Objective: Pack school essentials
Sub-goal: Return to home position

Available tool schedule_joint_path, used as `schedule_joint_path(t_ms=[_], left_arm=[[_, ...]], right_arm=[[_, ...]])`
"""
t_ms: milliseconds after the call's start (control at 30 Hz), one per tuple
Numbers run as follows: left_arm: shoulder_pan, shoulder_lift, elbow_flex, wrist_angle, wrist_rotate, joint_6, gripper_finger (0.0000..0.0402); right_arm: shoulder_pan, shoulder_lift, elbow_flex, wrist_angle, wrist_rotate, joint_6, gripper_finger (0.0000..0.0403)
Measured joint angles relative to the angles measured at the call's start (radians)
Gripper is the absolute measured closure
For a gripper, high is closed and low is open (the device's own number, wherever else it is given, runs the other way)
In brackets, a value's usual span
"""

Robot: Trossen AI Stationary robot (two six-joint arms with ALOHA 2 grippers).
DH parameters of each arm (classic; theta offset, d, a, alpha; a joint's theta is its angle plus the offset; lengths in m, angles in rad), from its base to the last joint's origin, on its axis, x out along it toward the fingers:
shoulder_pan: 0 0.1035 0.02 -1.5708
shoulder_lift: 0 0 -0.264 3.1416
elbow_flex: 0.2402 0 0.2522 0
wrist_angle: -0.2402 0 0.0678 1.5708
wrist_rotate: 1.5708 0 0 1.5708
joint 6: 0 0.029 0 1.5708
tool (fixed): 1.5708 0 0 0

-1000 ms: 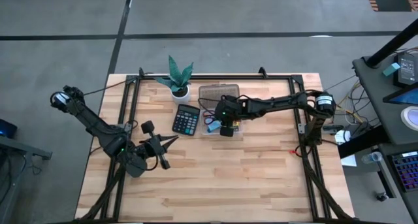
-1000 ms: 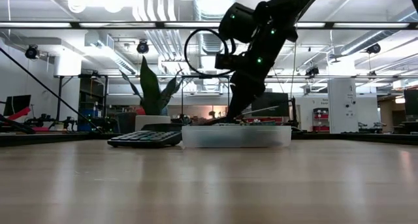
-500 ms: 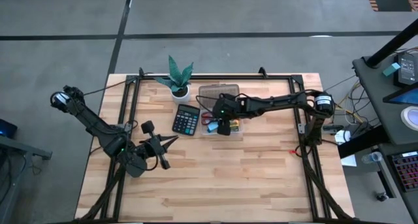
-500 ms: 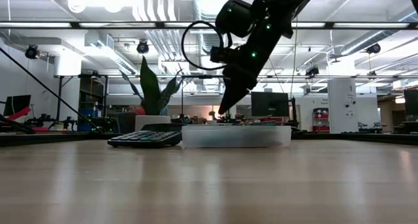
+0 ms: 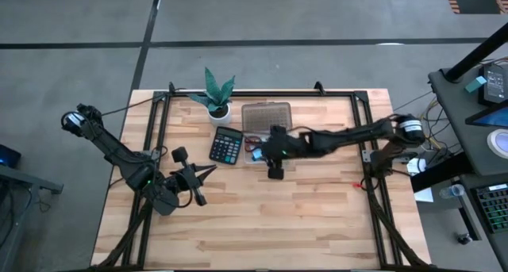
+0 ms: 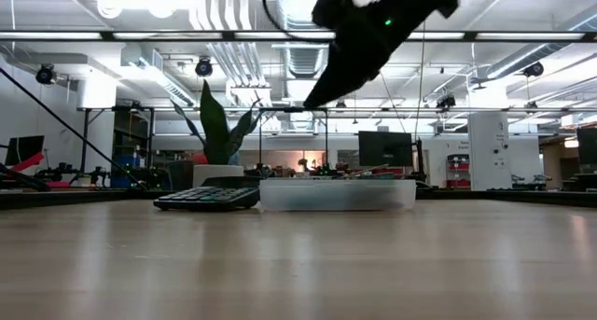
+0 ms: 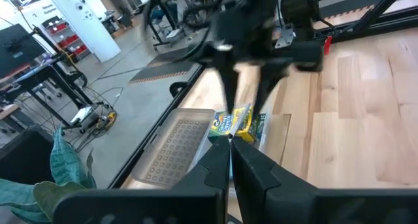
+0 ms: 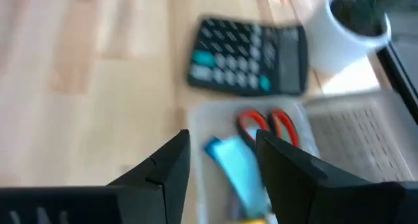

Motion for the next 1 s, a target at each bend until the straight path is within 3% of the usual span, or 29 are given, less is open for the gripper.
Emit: schedule_joint_path(t_ms=[233,467,633,700,867,933,1000], left_arm=[[0.0,0.0,-0.011,0.0,0.031,0.0,0.0402],[0.004,0.002,-0.04,0.007,0.032,0.015,0.0402],[0.076,-0.013,-0.049,0.15,0.05,0.347,0.0402],[0.121,-0.053,-0.048,0.208,0.198,0.488,0.0402],[0.287,-0.206,-0.082,0.217,0.794,0.623,0.0402],[0.353,-0.279,-0.117,0.209,0.902,0.62,0.0402],[0.402,-0.356,-0.166,0.211,0.924,0.62,0.0402]], right_arm=[[0.122,-0.154,-0.224,0.26,0.065,-0.043,0.0261],[0.155,-0.364,-0.465,0.524,0.065,-0.119,0.0274],[0.128,-0.506,-0.602,0.718,0.064,-0.234,0.0282],[0.104,-0.572,-0.625,0.737,0.061,-0.259,0.0286],[0.037,-0.735,-0.691,0.729,-0.068,-0.253,0.0297],[0.017,-0.787,-0.72,0.728,-0.106,-0.243,0.0302],[0.0,-0.832,-0.753,0.726,-0.113,-0.236,0.0308]])
